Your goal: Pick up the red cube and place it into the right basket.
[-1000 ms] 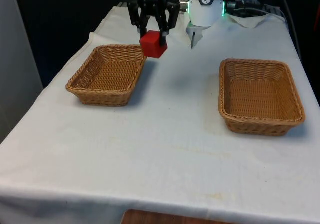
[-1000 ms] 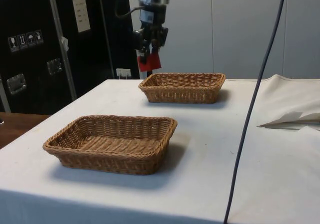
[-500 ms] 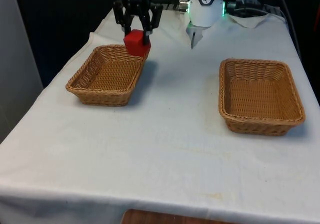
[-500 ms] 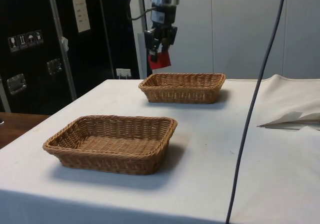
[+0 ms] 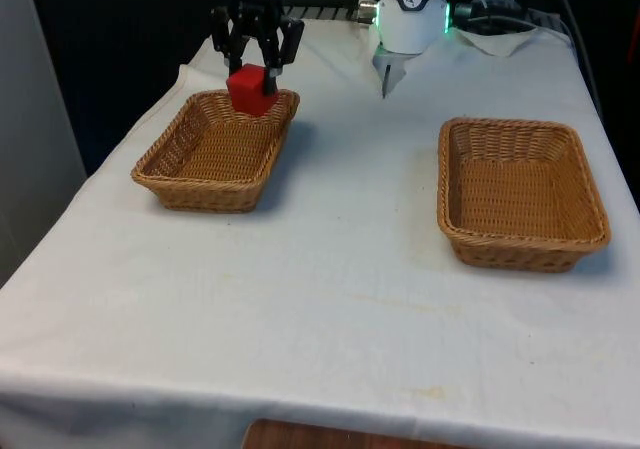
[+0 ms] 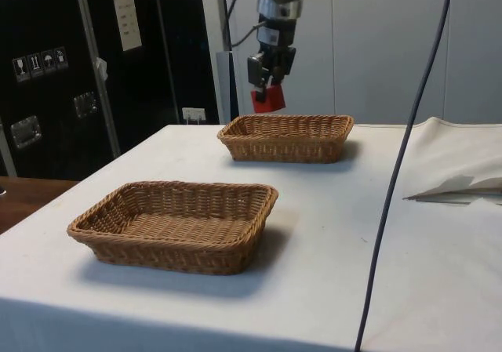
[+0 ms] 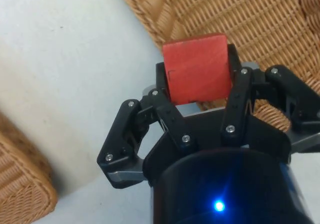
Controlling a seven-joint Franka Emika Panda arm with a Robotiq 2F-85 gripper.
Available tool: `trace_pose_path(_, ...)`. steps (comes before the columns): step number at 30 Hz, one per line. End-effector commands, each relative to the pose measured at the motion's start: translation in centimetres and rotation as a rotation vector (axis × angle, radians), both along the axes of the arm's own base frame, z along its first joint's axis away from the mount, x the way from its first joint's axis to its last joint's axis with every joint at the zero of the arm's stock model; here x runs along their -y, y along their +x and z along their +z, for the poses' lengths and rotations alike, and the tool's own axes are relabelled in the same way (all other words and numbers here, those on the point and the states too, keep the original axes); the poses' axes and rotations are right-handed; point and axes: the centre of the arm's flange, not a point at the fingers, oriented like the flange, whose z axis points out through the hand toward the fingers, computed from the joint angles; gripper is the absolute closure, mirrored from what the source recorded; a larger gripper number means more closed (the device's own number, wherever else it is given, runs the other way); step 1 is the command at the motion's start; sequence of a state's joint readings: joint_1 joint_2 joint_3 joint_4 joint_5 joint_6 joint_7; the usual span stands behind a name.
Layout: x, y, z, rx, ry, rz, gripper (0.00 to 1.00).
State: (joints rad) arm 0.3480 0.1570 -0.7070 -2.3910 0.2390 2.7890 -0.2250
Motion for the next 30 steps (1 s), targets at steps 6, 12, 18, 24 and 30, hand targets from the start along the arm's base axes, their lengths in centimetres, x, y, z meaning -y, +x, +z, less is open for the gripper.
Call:
trace_pose_path(6,0.2,-1.5,-0.5,0.037,-0.019,-0.001,0.96)
trace_pose_path(12,-0.2,-2.7,-1.6,0.056,-0.042,-0.006,0.96)
trace_pose_path(18,-0.2,-3.5,-2.8,0.039,-0.057,-0.012,0.96)
trace_pose_path(24,-0.6,-4.5,-4.0,0.055,-0.076,-0.027,0.96)
trace_pose_path(30,0.4,-4.3,-4.9,0.039,-0.094,-0.053,0.96)
